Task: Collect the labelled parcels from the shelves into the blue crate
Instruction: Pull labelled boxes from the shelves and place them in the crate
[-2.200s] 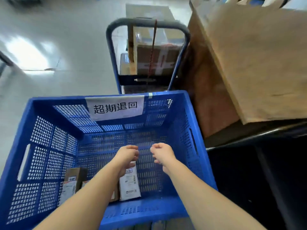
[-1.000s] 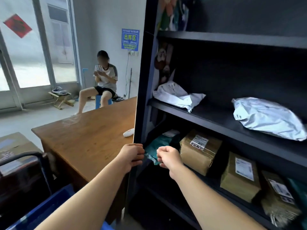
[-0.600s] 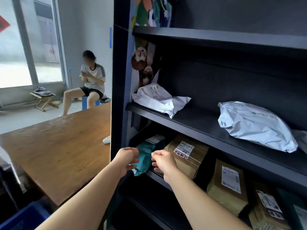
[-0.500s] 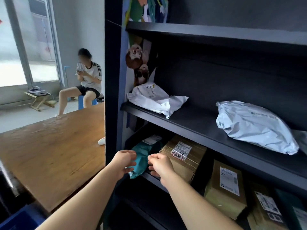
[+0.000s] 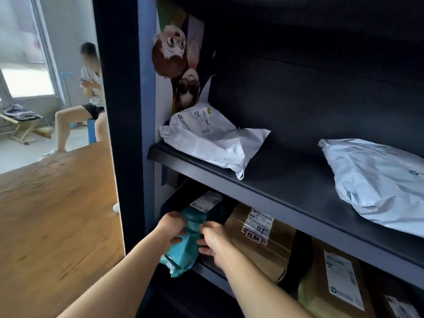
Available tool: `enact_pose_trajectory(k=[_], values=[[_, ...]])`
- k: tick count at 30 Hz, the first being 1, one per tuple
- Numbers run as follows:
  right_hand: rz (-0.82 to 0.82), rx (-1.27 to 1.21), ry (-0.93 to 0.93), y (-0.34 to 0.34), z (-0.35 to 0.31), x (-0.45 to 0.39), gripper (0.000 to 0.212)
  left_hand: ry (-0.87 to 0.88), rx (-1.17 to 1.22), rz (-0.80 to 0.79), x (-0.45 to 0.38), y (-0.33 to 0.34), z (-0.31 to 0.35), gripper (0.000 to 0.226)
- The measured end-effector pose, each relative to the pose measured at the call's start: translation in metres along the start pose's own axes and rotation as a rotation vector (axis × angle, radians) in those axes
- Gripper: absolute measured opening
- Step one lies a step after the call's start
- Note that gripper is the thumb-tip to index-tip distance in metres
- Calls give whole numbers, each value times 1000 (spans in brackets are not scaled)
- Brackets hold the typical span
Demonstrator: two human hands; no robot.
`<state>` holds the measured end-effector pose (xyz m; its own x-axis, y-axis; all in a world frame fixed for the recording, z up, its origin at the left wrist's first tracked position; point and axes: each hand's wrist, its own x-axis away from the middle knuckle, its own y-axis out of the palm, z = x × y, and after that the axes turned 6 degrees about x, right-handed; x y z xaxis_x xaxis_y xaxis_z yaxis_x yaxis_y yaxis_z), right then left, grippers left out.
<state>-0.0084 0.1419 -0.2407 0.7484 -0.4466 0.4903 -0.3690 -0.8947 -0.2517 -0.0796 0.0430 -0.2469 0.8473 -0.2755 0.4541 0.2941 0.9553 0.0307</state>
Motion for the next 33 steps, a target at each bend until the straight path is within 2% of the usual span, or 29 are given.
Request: enact_pose_trajectory(k=[3, 7, 8, 13, 15, 17, 19, 23, 25, 28, 33], values=[[11, 10, 57, 11, -3, -26, 25, -3, -101, -16, -29, 1, 0, 24], [24, 79, 128, 22, -1, -61, 62, -12, -205, -56, -66, 6, -3, 34], [18, 75, 148, 23, -2, -66, 66, -23, -206, -55, -75, 8, -3, 35], [11, -30, 221, 23, -1, -83, 50, -138, -164, -58, -96, 12, -12, 33], [15, -22, 234, 23, 4, -92, 44, -146, -122, -55, -101, 10, -16, 26], [59, -31, 238, 22, 10, -97, 20, -146, -97, -35, -102, 8, -21, 17], [106, -81, 245, 20, 14, -97, 8, -166, -82, -16, -99, 8, -28, 10], [124, -85, 258, 21, 19, -97, 24, -154, 3, 3, -91, 2, -43, 15], [123, -56, 249, 24, 27, -98, 19, -113, 40, -18, -88, -2, -50, 27], [147, -33, 208, 27, 33, -95, 9, -73, 127, -5, -78, -6, -56, 32], [214, -6, 131, 37, 46, -103, 16, -11, 117, 40, -69, -13, -56, 32]])
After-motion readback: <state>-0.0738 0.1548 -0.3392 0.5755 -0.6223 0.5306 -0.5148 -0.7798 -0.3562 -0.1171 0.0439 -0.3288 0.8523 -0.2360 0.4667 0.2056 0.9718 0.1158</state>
